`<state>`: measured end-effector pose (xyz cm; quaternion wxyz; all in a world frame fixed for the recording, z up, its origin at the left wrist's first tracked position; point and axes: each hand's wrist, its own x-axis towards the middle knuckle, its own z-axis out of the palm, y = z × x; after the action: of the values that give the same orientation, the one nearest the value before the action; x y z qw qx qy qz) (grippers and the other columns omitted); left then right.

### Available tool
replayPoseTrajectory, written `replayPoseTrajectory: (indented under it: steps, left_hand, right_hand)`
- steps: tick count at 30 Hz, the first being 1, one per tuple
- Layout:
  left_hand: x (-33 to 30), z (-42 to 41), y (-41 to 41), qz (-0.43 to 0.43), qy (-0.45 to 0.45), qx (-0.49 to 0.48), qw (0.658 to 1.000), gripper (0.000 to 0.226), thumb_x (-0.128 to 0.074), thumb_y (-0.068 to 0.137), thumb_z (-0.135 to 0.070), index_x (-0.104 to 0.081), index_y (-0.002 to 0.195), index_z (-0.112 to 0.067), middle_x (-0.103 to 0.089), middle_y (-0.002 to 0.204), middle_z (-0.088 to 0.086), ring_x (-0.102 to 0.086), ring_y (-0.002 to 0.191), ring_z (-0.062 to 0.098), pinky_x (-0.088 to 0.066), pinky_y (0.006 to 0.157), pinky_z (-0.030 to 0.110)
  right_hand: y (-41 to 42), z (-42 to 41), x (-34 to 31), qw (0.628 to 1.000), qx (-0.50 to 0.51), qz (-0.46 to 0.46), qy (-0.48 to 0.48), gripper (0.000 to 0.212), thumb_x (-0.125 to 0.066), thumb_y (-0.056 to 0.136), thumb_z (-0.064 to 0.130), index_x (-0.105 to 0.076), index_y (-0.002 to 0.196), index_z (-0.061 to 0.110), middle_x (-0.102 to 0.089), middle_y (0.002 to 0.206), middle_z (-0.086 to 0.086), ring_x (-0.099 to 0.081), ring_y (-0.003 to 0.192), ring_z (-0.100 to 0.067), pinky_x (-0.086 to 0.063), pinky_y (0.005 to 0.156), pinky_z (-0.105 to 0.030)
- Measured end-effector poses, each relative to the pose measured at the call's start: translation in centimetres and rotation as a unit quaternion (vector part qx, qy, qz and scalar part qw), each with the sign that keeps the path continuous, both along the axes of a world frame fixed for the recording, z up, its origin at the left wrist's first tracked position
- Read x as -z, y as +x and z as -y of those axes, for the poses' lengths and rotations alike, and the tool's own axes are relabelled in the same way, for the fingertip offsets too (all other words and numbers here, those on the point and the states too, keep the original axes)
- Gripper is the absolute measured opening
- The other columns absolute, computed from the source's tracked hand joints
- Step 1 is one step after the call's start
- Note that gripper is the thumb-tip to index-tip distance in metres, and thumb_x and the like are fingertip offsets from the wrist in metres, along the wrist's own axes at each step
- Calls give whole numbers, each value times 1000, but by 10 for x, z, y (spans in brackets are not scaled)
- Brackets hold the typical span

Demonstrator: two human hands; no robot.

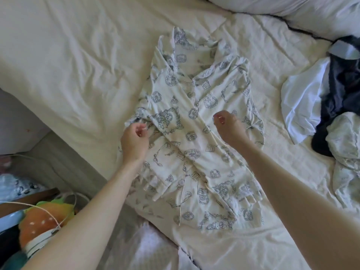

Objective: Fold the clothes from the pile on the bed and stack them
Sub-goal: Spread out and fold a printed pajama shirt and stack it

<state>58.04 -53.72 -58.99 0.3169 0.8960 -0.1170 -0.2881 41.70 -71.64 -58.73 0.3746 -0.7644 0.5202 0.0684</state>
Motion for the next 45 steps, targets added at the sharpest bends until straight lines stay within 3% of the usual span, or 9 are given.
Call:
replayPoseTrajectory:
  steps: [6, 10, 15, 18, 21, 29, 36, 42, 45]
  left_hand:
    - [16, 15, 57, 198, 74, 274, 938, 45, -67, 81, -11, -54, 123, -15, -46, 124, 14, -42, 115, 33, -38, 93, 43]
    - [33, 17, 75, 236, -6, 361, 902, 27, -76, 69, -3, -69, 95, -6, -59, 111, 19, -57, 98, 39, -51, 79, 47]
    - [40, 6, 94, 182, -76, 326, 925, 9, -67, 80, -1, -65, 88, -1, -58, 99, 17, -59, 80, 29, -51, 55, 29]
    - [41, -11, 100, 144, -108, 281, 943, 15, -50, 87, -7, -63, 91, -1, -56, 97, 17, -56, 66, 21, -42, 58, 19]
    - [43, -24, 103, 110, -134, 199, 965, 12, -50, 88, 0, -62, 93, 0, -58, 90, 10, -45, 52, 4, -38, 54, 12]
    - [46, -33, 111, 15, -150, 68, 986, 22, -47, 91, 10, -56, 91, -10, -59, 83, -1, -53, 54, 4, -37, 49, 9]
    - [49, -25, 117, -135, -143, -37, 980, 17, -51, 92, -12, -60, 87, -26, -63, 79, -8, -50, 50, 4, -38, 44, 9]
    - [52, -12, 124, -93, -99, 13, 991, 23, -62, 90, -19, -54, 111, -14, -52, 89, -19, -52, 74, -18, -37, 65, -1]
    - [53, -10, 131, -43, -92, 10, 995, 18, -61, 90, -14, -60, 107, -7, -52, 83, -19, -52, 73, -9, -34, 65, -1]
  right_hand:
    - [129, 36, 8, 998, 5, 46, 30, 30, -42, 99, 22, -58, 121, 10, -65, 112, -8, -60, 87, -21, -51, 71, -28]
    - [183, 51, 21, 997, 10, 58, 49, 32, -48, 96, 22, -58, 123, 6, -63, 110, -7, -54, 72, -9, -46, 66, -20]
    - [219, 57, 29, 986, 76, -34, 145, 34, -65, 88, 33, -62, 98, 1, -62, 82, -8, -59, 68, -15, -51, 60, -20]
    - [235, 60, 26, 954, 166, 10, 248, 34, -74, 80, 26, -61, 103, 5, -67, 97, -10, -65, 88, -21, -55, 84, -34]
    - [251, 60, 21, 923, 199, 58, 324, 20, -74, 79, 15, -62, 93, 8, -69, 102, -13, -68, 89, -25, -57, 77, -37]
    - [298, 57, 28, 948, 200, 49, 243, 50, -82, 71, 19, -60, 111, -1, -69, 104, -17, -69, 92, -30, -56, 81, -44]
    - [278, 61, 26, 936, 158, 24, 315, 43, -55, 94, 29, -53, 123, -3, -64, 118, -18, -63, 105, -31, -55, 82, -37]
    - [296, 60, 28, 958, 116, 45, 257, 19, -69, 84, 16, -58, 93, 4, -66, 109, -18, -66, 99, -31, -53, 90, -43]
    - [307, 59, 36, 971, 128, 73, 189, 18, -74, 81, 21, -57, 75, 18, -68, 99, -11, -66, 96, -29, -55, 86, -44]
